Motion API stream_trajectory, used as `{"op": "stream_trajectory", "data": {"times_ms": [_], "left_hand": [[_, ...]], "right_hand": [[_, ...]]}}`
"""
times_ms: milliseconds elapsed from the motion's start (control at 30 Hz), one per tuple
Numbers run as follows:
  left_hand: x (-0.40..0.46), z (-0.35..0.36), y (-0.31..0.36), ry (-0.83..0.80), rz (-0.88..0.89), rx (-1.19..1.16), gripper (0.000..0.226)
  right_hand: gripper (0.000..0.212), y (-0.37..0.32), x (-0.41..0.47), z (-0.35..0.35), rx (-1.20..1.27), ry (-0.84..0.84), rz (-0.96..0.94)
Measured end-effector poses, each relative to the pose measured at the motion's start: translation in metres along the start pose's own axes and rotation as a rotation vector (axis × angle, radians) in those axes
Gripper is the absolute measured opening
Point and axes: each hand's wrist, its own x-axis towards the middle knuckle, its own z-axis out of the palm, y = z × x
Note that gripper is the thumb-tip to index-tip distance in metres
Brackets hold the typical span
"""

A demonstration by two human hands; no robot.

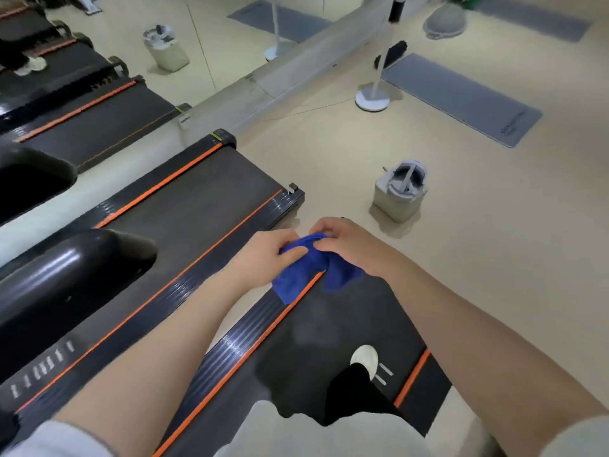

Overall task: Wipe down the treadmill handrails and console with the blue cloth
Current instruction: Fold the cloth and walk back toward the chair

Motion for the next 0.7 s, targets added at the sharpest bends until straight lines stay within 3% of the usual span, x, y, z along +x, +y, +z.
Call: {"op": "stream_trajectory", "data": {"times_ms": [67, 267, 400, 533, 700], "left_hand": [[0.033, 0.012, 0.029, -0.041, 0.053, 0.042, 0.024], [0.142, 0.066, 0.128, -0.223, 0.268, 0.148, 0.031], [0.198, 0.105, 0.194, -0.325, 0.384, 0.148, 0.033], [0.245, 0.135, 0.255, -0.462, 0.486, 0.176, 0.015], [0.303, 0.17, 0.301, -0.589, 0.6, 0.226, 0.034]], "right_hand": [[0.024, 0.015, -0.007, -0.042, -0.061, 0.08, -0.002], [0.019, 0.086, -0.037, -0.17, -0.56, 0.284, 0.016], [0.028, 0.134, -0.069, -0.241, -0.523, 0.473, 0.105], [0.024, 0.169, -0.103, -0.305, -0.496, 0.658, 0.22], [0.018, 0.201, -0.121, -0.357, -0.348, 0.836, 0.367]]}}
